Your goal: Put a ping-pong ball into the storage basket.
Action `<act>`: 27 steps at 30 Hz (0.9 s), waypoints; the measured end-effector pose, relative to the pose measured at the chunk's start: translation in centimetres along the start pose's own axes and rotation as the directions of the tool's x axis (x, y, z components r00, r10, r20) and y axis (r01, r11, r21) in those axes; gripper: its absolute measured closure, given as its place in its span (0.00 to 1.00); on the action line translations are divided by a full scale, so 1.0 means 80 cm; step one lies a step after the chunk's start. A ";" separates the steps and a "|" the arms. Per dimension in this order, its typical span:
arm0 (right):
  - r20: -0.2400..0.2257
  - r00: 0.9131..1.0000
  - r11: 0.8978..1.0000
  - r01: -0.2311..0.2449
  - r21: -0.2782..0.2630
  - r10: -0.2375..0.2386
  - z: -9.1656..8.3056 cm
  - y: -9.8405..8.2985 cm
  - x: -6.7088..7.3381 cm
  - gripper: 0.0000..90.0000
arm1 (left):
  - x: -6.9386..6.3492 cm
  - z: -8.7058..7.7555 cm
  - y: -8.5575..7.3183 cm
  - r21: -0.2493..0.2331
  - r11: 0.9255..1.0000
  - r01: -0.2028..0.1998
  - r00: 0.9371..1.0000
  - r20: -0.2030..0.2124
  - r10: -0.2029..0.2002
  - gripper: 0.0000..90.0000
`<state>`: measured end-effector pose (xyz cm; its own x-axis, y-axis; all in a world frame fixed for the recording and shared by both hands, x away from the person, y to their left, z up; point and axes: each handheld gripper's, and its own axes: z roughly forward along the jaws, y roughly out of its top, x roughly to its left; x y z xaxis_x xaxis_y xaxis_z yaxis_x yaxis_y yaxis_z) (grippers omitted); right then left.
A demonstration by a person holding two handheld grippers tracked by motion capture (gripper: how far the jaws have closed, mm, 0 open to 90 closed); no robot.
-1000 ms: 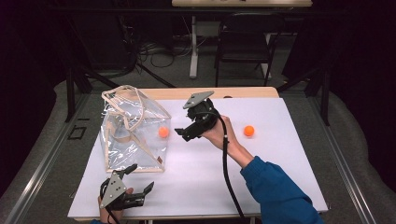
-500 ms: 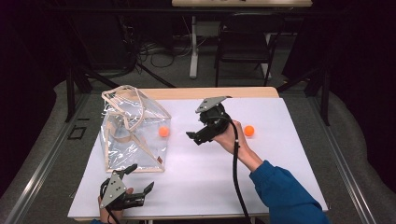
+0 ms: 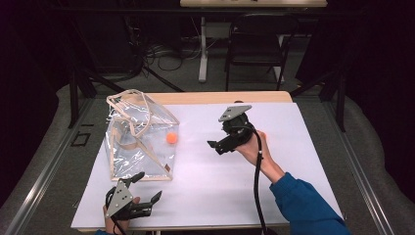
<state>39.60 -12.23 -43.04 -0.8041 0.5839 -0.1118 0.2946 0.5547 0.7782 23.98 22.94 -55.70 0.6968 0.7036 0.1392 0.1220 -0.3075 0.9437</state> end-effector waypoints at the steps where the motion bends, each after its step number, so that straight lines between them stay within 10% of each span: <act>1: -0.001 1.000 1.000 -0.002 0.003 0.002 0.000 -0.002 0.000 0.00 | 0.000 0.000 0.000 -0.002 1.000 0.004 1.000 -0.002 -0.004 0.18; 27: 0.037 0.998 0.997 -0.062 0.053 0.060 -0.023 -0.073 -0.018 0.01 | 0.001 0.001 -0.003 0.008 1.000 0.009 1.000 0.002 -0.009 0.18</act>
<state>38.07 -17.41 -46.28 -0.7656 0.6373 -0.0876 0.3705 0.5482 0.7498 24.04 22.99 -55.98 0.6975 0.7046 0.1304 0.1333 -0.3064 0.9425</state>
